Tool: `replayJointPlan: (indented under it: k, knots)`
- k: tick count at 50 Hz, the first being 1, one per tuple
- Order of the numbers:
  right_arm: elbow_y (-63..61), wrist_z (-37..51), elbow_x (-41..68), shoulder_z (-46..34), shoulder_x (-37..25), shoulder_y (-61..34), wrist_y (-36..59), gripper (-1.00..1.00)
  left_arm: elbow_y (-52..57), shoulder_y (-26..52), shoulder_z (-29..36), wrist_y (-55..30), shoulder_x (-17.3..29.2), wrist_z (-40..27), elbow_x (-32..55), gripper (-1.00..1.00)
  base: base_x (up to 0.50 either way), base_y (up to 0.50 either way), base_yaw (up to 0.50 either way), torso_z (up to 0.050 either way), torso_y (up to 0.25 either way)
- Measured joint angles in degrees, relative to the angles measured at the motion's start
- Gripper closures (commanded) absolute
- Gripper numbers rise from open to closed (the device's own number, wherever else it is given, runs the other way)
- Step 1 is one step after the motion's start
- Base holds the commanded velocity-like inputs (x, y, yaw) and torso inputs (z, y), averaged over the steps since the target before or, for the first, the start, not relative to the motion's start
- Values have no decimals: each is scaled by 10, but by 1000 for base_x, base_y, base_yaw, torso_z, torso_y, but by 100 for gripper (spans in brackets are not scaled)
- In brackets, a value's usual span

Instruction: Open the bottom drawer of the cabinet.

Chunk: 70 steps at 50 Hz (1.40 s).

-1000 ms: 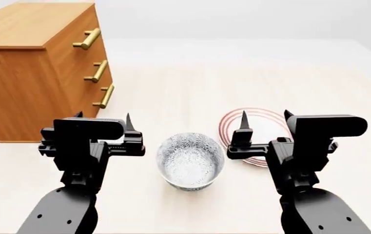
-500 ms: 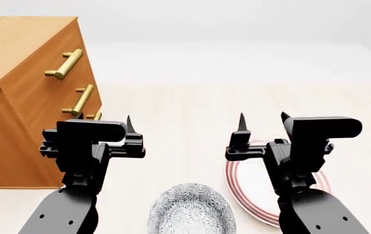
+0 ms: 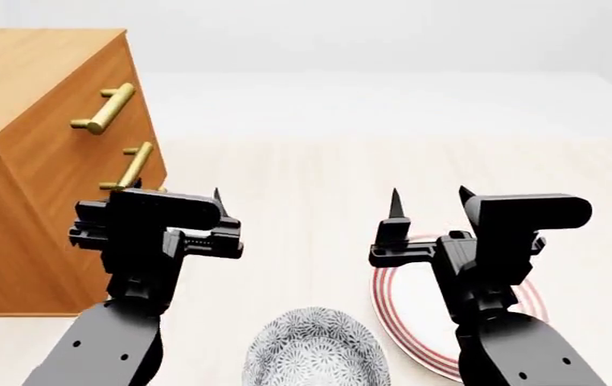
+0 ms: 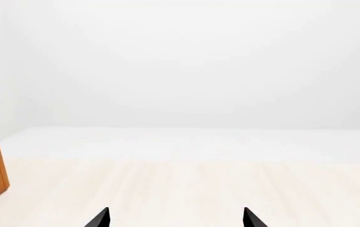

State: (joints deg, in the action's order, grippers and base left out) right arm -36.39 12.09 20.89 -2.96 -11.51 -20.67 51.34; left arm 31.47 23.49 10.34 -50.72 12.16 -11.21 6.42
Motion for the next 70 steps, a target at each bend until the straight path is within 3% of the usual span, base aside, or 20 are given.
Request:
replayJointPlan:
  k: [18, 35, 70]
  knots:
    - [2, 4, 5, -1, -3, 3, -9, -100, -91, 94, 151, -4, 77, 9, -89, -100, 0, 0, 0, 0, 0]
    - [0, 8, 13, 0, -6, 3, -12, -100, -223, 149, 270, 23, 108, 11, -162, -100, 0, 0, 0, 0, 0]
    - [8, 15, 22, -2, -11, 8, -28, -100, -365, 182, 360, 53, 100, 30, -194, -100, 0, 0, 0, 0, 0]
